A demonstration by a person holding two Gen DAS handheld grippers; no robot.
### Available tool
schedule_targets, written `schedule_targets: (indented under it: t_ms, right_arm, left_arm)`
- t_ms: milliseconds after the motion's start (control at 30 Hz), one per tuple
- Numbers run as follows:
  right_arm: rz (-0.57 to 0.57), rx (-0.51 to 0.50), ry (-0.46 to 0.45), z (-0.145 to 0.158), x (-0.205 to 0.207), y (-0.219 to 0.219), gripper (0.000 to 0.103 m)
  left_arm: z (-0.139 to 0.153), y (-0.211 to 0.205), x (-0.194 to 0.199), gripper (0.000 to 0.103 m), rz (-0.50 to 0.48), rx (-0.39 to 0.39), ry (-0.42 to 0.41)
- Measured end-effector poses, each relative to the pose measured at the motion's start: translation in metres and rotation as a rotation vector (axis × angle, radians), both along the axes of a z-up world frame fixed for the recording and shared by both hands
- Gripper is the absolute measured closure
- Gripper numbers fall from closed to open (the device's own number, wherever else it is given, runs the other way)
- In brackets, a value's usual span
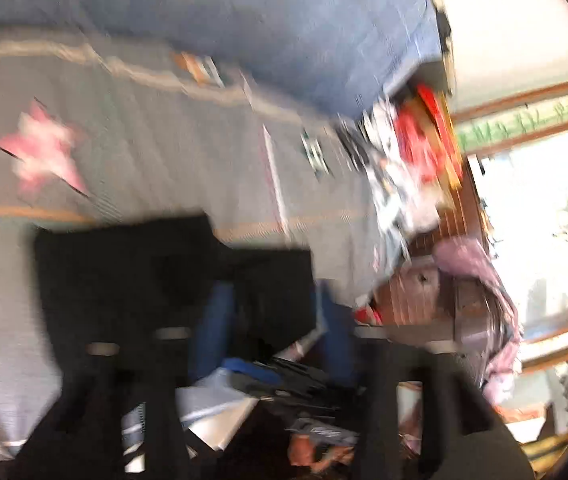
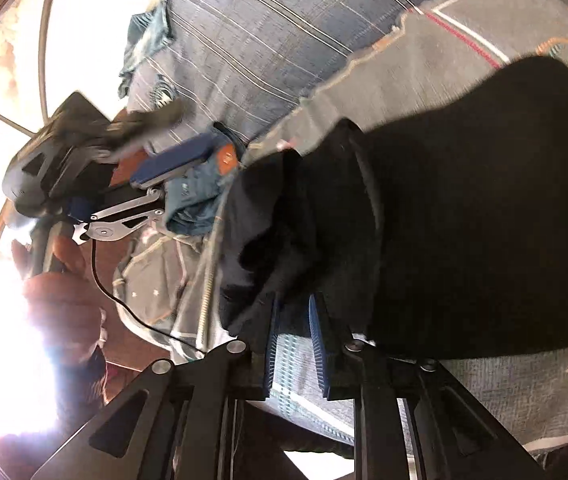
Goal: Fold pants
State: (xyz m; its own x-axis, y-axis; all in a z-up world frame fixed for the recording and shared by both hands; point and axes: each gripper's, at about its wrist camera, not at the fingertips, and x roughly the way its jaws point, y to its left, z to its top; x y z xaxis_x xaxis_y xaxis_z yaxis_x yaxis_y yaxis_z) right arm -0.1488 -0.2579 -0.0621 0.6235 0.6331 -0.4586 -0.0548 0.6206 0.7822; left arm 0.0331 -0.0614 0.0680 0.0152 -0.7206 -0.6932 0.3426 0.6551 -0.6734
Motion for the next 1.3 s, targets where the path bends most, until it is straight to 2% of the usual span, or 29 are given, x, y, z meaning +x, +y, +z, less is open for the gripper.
schedule_targets:
  t_ms: [33,100,200,333,467,533,567,700,767,867,1000,1067,1200,1267,1300]
  right_arm:
    - [-0.006,0.000,-0.014,0.004,0.002,-0.002,0.078]
    - [-0.019,0.002,-0.035,0.006,0.009,-0.006,0.064]
    - [-0.027,0.006,-0.028,0.005,0.017,-0.007,0.059]
    - [-0.012,0.038,-0.002,0.001,0.032,-0.001,0.059]
    - [-0.008,0.068,-0.010,0.001,0.034,0.003,0.047]
    - [0.004,0.053,-0.011,0.002,0.034,0.006,0.047]
    - [0.014,0.039,-0.011,0.002,0.034,0.008,0.047]
    - [0.034,0.004,-0.015,0.002,0.031,0.015,0.046]
    - [0.043,-0.016,-0.019,0.002,0.029,0.018,0.046]
    - [0.062,-0.044,-0.031,0.002,0.024,0.023,0.046]
    - [0.076,-0.099,-0.046,0.001,0.023,0.031,0.046]
    - [0.059,-0.107,-0.052,0.000,0.022,0.031,0.046]
    - [0.034,-0.085,-0.052,-0.006,0.030,0.031,0.046]
    - [0.038,-0.079,-0.075,-0.006,0.032,0.035,0.048]
    - [0.044,-0.078,-0.080,-0.006,0.034,0.037,0.049]
  left_arm:
    - [0.001,0.015,0.003,0.028,0.044,0.025,-0.028]
    - [-0.006,0.036,0.009,0.028,0.095,0.071,-0.036]
    - [-0.032,0.056,0.018,0.028,0.132,0.080,0.044]
    - [-0.047,0.043,0.022,0.028,0.073,0.114,0.083]
    - [-0.041,0.021,0.037,0.028,0.018,0.155,0.068]
    - [-0.035,0.007,0.044,0.028,-0.044,0.188,0.042]
    - [-0.031,-0.004,0.047,0.028,-0.108,0.222,0.016]
    - [-0.025,-0.053,0.043,0.028,-0.446,0.431,-0.132]
    - [-0.029,-0.065,0.036,0.028,-0.591,0.491,-0.188]
    - [-0.037,-0.078,0.028,0.028,-0.711,0.551,-0.233]
    - [-0.053,-0.083,0.025,0.028,-0.795,0.586,-0.222]
    - [-0.059,-0.078,0.026,0.028,-0.807,0.592,-0.207]
    - [-0.065,-0.067,0.025,0.028,-0.795,0.552,-0.190]
    - [-0.063,-0.062,0.027,0.032,-0.765,0.527,-0.193]
    - [-0.060,-0.056,0.028,0.041,-0.741,0.503,-0.191]
